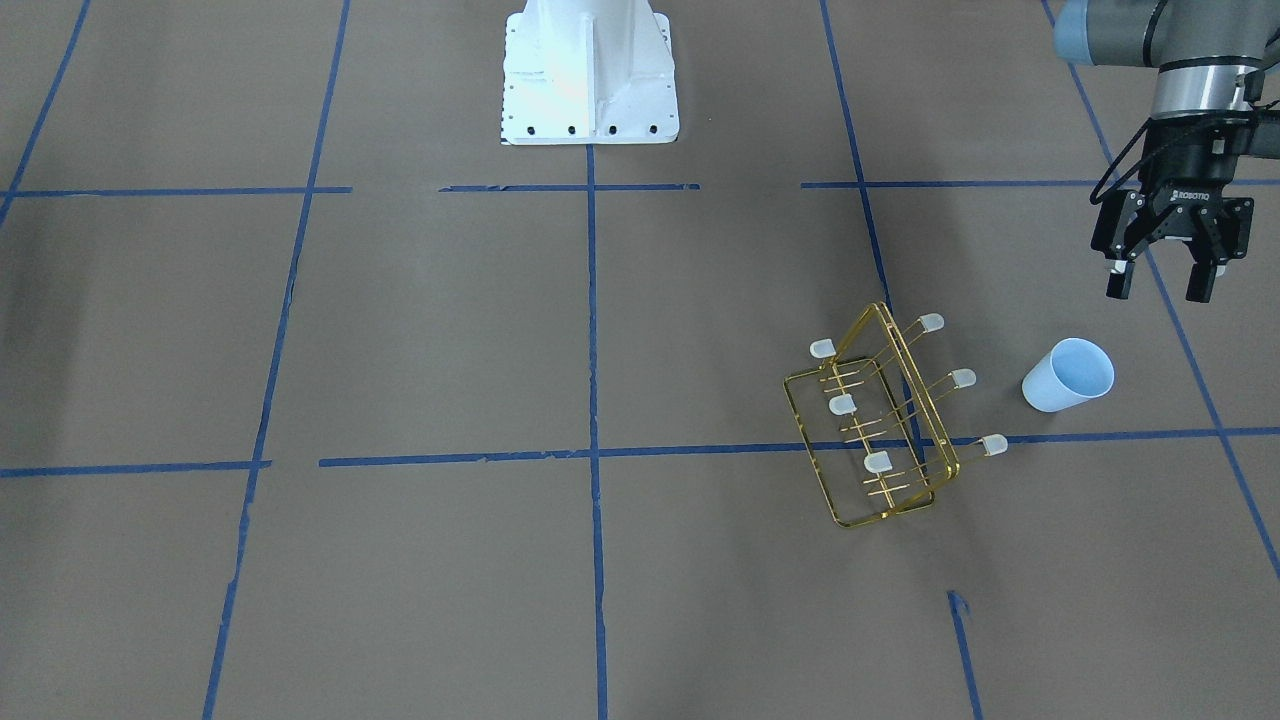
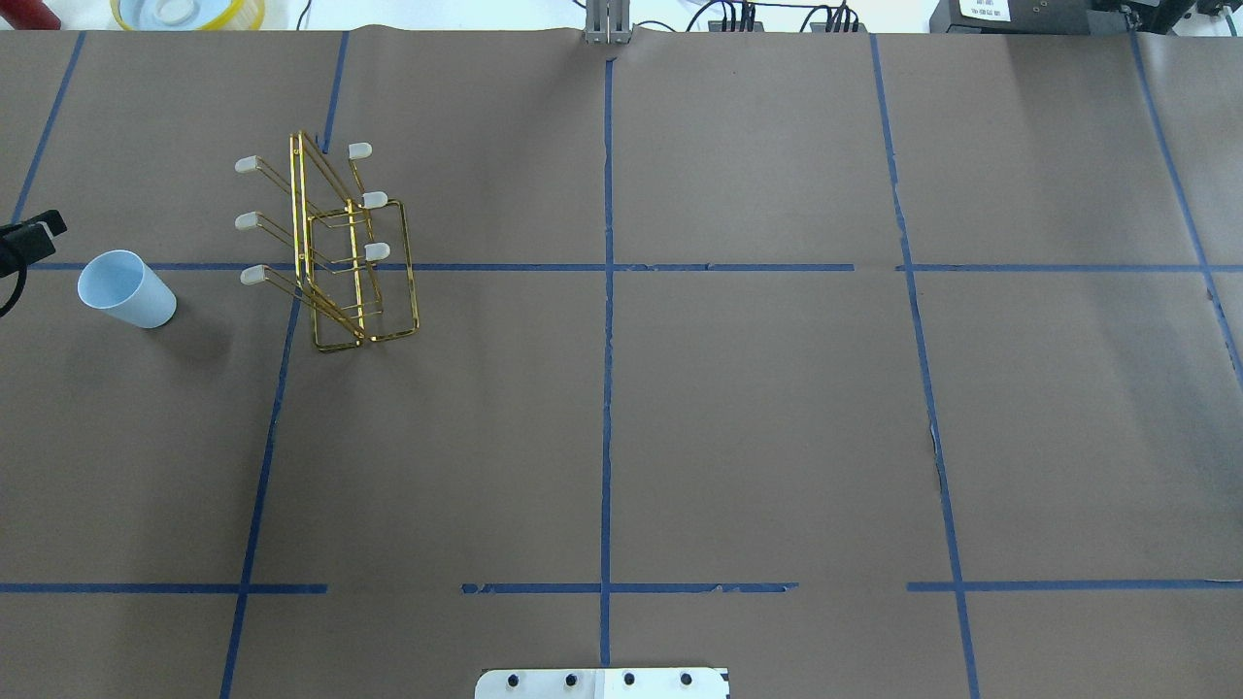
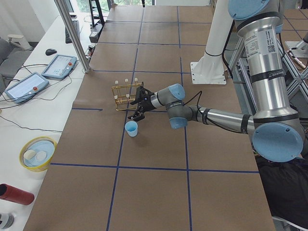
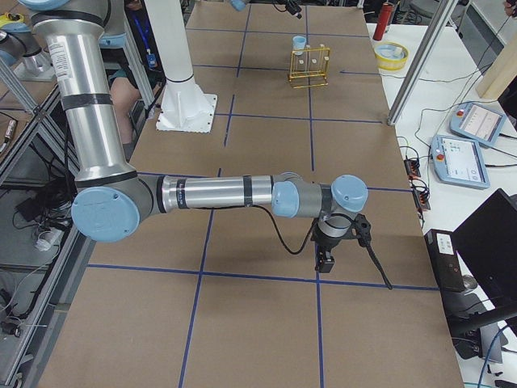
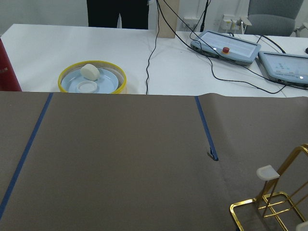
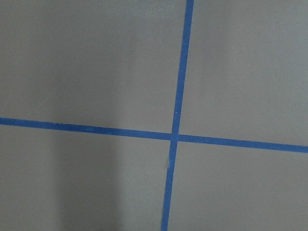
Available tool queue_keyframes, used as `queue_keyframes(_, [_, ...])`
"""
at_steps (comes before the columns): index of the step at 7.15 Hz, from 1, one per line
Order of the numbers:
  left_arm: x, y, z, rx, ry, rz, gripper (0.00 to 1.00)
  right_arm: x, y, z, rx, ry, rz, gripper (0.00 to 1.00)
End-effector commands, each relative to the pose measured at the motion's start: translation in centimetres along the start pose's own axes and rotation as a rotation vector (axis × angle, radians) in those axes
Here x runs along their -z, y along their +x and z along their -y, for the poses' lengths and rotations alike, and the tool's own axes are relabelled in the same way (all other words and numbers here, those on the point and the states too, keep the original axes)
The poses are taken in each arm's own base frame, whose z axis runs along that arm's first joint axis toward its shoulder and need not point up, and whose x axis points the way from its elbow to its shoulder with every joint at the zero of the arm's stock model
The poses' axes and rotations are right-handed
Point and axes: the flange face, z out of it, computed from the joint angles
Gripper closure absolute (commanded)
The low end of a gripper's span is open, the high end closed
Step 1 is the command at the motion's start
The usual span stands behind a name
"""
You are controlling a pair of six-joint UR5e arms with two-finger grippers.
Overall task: Hang cup on cup holder
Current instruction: 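Move the left gripper toward the light-blue cup and close around it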
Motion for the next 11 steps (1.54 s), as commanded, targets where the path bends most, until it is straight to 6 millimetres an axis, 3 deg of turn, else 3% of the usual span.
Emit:
queue_keyframes(1, [-0.4, -0.9, -3.6, 0.01, 0.091, 0.041, 0.0, 0.0, 0.0, 0.0, 0.0, 0.0, 0.0, 0.0])
queue_keyframes(5, [-2.3, -1.5, -10.2, -0.034, 0.202, 0.127, 0.0, 0.0, 0.0, 0.0, 0.0, 0.0, 0.0, 0.0])
queue_keyframes(8, [-5.0, -0.1, -15.8, -0.017, 0.25, 0.141, 0.0, 0.0, 0.0, 0.0, 0.0, 0.0, 0.0, 0.0])
queue_keyframes(11, [-5.7, 0.9, -17.6, -0.042, 0.294, 0.146, 0.0, 0.0, 0.0, 0.0, 0.0, 0.0, 0.0, 0.0])
